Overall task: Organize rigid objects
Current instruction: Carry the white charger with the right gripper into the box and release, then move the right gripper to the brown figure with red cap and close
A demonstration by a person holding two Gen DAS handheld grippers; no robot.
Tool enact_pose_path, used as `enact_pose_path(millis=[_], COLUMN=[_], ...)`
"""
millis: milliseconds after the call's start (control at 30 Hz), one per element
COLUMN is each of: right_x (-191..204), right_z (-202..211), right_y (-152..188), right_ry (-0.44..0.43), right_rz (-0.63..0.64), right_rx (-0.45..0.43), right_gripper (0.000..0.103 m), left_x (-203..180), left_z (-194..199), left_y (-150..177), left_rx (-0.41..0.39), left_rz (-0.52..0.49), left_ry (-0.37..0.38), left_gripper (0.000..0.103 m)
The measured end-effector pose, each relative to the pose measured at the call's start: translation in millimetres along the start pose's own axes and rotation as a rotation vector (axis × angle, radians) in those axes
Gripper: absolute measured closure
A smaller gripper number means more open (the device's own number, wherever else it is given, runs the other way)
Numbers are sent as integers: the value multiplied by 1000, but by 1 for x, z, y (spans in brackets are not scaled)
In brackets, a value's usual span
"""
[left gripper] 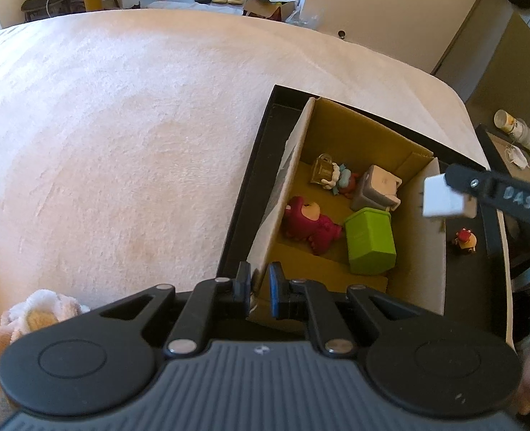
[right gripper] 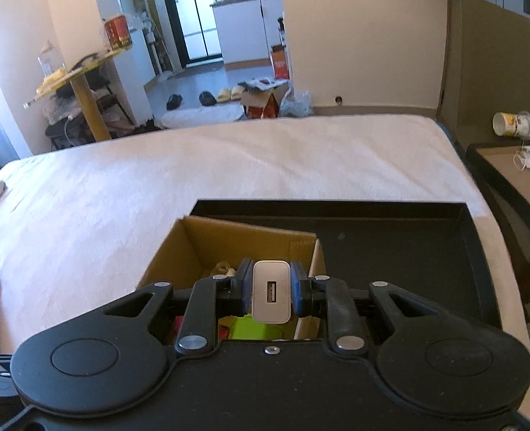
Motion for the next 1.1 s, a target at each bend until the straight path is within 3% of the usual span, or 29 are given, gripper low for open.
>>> enact_pose_path(millis=[467,1100], right_x=[2,-28], right_z=[-25,13], right_y=[15,22], right_ry=[40,32], right_rz=[13,-35], right_rx=[82,59], right_gripper=[79,74], left_x=[1,-2], left_z=[-1,-1], left_y=[-1,-1], left_rx=[2,0], left_rz=[8,-2], left_ry=[10,-15], left_gripper=[94,94])
Point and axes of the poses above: each gripper's, at about its wrist camera, not at the fingertips, and z roughly against the way its jaws point, x to its left, y to its underside, the point moved 7 cm from there along -z, roughly the way its jaws point, and after that the axes turned 13 degrees about -y, right-handed, at the moved point
